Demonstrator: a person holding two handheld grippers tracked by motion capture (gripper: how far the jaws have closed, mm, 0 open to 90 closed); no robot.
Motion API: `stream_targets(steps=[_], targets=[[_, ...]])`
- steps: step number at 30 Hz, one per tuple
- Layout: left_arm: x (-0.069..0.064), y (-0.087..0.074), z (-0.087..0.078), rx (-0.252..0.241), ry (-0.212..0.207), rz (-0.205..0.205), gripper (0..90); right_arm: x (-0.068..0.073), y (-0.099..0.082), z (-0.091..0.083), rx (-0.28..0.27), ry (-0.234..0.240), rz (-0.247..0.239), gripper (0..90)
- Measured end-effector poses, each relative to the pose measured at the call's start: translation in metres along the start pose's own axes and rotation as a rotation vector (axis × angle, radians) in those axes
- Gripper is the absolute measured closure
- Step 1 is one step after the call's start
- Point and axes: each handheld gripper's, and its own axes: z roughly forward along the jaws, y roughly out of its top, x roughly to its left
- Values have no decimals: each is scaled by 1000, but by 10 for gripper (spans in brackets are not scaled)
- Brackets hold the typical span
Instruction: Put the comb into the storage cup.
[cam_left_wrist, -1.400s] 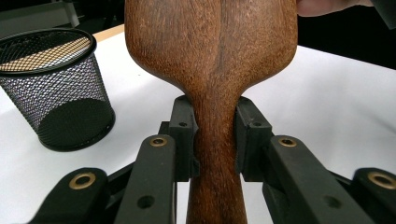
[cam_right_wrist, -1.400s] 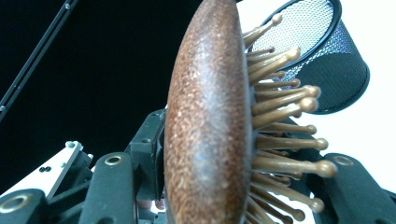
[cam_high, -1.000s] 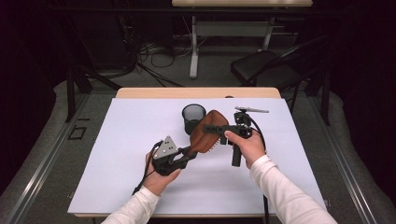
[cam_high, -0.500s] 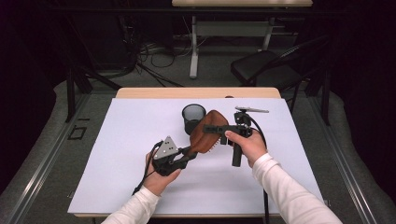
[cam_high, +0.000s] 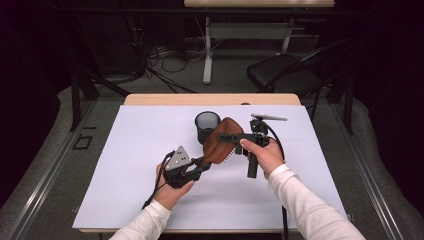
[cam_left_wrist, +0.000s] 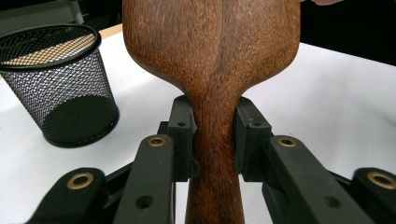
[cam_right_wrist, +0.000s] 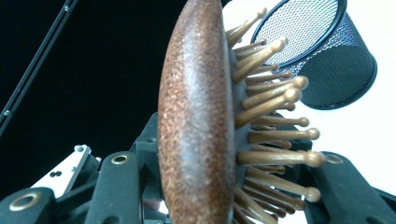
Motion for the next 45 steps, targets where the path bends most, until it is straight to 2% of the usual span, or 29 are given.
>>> stream_targets(steps=[17, 26, 36, 45], targets=[[1, 0, 0, -11, -1, -14, 709, -1, 2, 1, 12, -6, 32, 492], [2, -1, 1, -14, -3, -24, 674, 0, 2, 3, 16, 11, 50, 492], [4, -2, 1, -11, 0, -39, 594, -1, 2, 5, 17, 11, 58, 491], [8, -2, 1, -29, 13, -64, 463, -5, 4, 2, 16, -3, 61, 490]])
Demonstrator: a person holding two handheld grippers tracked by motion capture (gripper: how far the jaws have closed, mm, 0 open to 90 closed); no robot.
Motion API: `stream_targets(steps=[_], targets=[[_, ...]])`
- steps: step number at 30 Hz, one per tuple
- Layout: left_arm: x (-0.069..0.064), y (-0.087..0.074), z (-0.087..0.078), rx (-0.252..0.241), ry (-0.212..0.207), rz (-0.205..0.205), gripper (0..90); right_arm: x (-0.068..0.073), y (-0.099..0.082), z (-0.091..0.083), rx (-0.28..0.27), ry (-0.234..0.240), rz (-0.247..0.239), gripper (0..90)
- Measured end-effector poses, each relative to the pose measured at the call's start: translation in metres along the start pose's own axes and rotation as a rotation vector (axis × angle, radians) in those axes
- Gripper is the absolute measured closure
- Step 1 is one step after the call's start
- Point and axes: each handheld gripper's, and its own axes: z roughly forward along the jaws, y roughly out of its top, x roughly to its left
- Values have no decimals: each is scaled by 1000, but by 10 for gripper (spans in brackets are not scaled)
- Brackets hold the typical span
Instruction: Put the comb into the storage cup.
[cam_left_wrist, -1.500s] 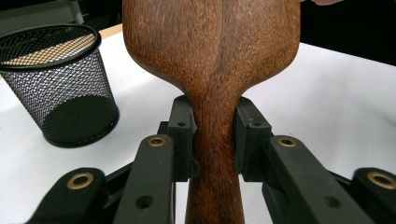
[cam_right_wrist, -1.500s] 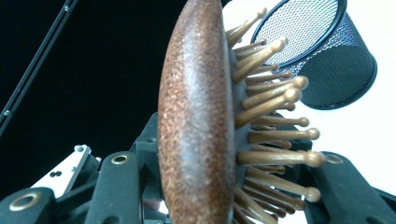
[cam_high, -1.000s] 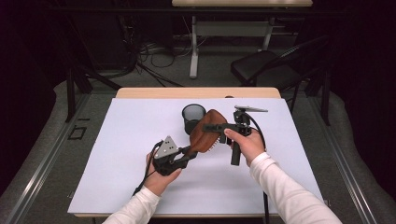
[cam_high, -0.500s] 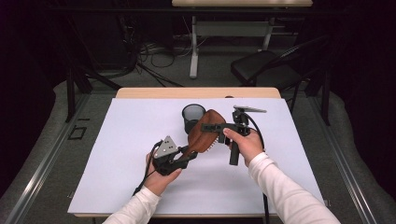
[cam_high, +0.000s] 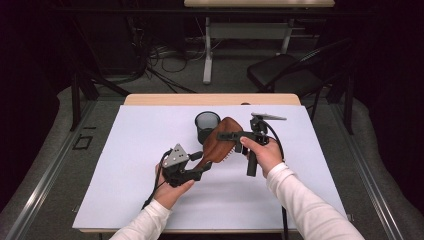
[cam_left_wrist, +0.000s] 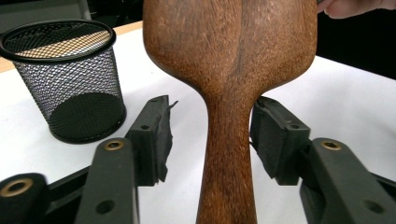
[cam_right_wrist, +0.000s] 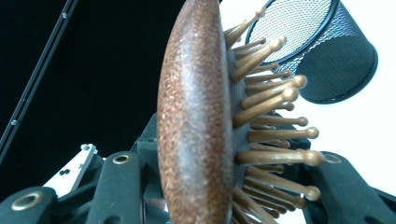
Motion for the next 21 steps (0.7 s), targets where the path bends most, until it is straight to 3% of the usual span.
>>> stream_targets(steps=[21], targets=[[5, 1, -2, -10, 6, -14, 425, -11, 7, -6, -39, -41, 6, 489]])
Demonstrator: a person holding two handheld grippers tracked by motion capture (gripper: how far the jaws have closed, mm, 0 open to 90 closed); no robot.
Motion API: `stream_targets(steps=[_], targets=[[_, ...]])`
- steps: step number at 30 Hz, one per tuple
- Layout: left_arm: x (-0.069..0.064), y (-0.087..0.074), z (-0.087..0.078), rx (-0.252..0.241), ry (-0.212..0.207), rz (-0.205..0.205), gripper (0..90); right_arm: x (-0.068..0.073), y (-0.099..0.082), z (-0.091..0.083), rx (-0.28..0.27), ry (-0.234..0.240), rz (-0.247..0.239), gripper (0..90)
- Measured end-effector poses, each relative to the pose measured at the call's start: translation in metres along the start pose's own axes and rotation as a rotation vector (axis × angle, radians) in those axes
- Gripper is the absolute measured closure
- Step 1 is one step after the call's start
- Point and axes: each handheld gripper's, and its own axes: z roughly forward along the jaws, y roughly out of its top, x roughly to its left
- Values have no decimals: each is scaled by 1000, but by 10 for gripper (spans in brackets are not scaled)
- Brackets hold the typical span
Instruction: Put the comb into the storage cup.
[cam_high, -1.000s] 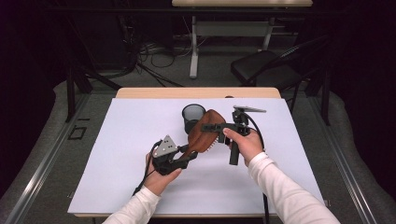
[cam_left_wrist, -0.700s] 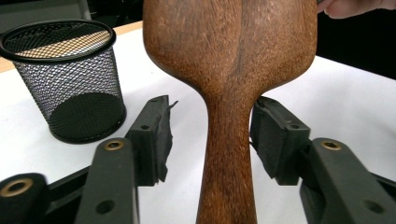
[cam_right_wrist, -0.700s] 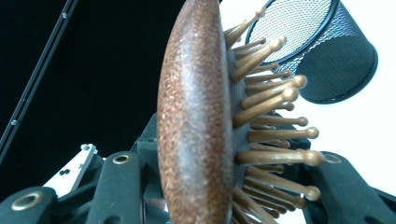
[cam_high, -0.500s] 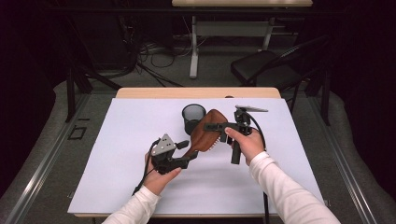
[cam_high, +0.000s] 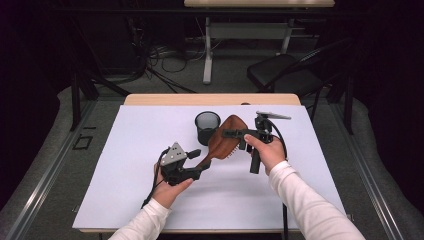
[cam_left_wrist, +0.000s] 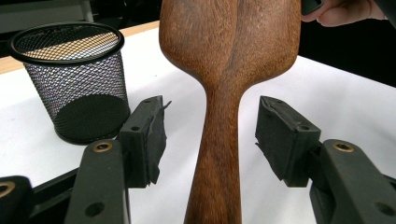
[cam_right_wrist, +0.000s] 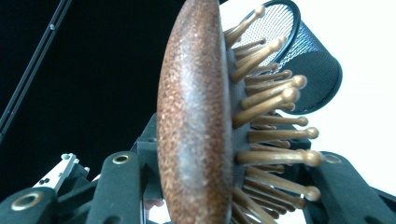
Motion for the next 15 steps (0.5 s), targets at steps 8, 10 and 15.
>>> stream_targets(steps=[8, 10, 15], targets=[[3, 2, -3, -12, 7, -10, 425, -2, 2, -3, -12, -8, -4, 488], [4, 3, -5, -15, 13, -15, 425, -2, 3, -3, -21, -7, -2, 488], [8, 5, -9, -23, 21, -25, 425, -3, 3, -4, -27, -11, -3, 488]])
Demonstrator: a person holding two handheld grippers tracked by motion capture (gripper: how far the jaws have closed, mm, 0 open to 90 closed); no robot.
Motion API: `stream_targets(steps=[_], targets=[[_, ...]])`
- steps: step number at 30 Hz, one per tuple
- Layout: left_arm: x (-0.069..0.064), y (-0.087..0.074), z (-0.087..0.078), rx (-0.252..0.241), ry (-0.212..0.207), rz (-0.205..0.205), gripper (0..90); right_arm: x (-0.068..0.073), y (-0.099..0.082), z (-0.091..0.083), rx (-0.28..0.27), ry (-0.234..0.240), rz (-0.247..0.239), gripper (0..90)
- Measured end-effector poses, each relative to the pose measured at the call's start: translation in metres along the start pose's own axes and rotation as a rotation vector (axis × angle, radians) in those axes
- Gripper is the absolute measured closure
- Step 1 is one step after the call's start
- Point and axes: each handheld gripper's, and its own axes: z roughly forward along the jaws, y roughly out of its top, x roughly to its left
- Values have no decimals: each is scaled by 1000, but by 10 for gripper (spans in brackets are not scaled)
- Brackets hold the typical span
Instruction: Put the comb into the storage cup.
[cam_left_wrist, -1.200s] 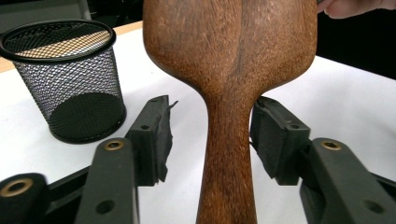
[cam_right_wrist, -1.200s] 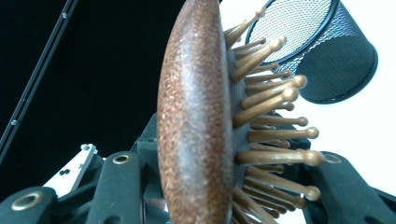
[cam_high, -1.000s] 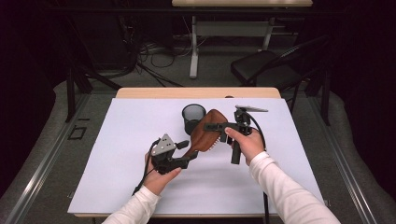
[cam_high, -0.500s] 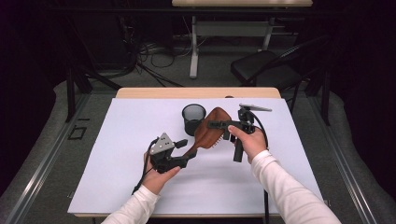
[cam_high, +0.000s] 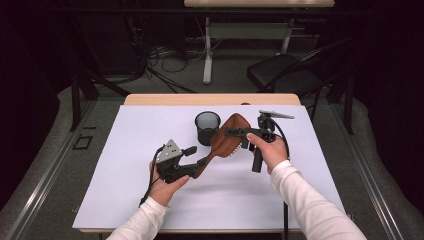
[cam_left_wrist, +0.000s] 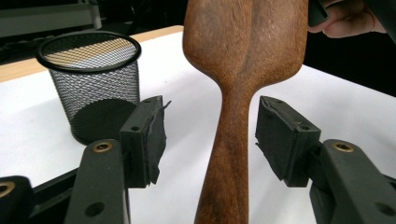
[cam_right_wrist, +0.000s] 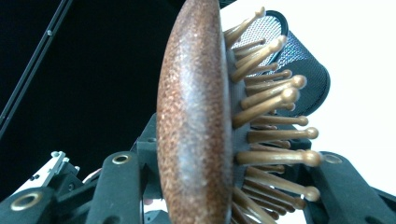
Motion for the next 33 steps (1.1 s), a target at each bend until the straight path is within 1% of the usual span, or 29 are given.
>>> stream_targets(steps=[9, 12, 13, 21, 25, 26, 29, 30, 32, 33], targets=[[9, 1, -4, 11, 36, -21, 424, 1, 2, -2, -4, -7, 0, 488], [12, 1, -5, 18, 55, -28, 424, 1, 3, -3, -8, -9, -3, 488], [14, 0, -5, 18, 46, -32, 424, 2, 3, -3, -9, -10, -2, 487], [16, 0, -4, 7, 81, -17, 396, 4, 7, -6, -17, -18, -8, 487], [20, 0, -4, 10, 99, -22, 392, 5, 10, -8, -21, -20, -5, 487], [21, 0, -4, 13, 97, -25, 392, 5, 10, -8, -22, -23, -13, 487], [25, -1, -4, 15, 113, -33, 387, 6, 12, -10, -18, -27, -14, 487], [26, -2, -5, 19, 113, -39, 387, 6, 13, -10, -20, -27, -14, 487], [28, -2, -5, 19, 130, -34, 381, 7, 14, -11, -22, -29, -17, 487], [29, -3, -5, 19, 137, -35, 381, 7, 14, -11, -31, -26, -15, 486]])
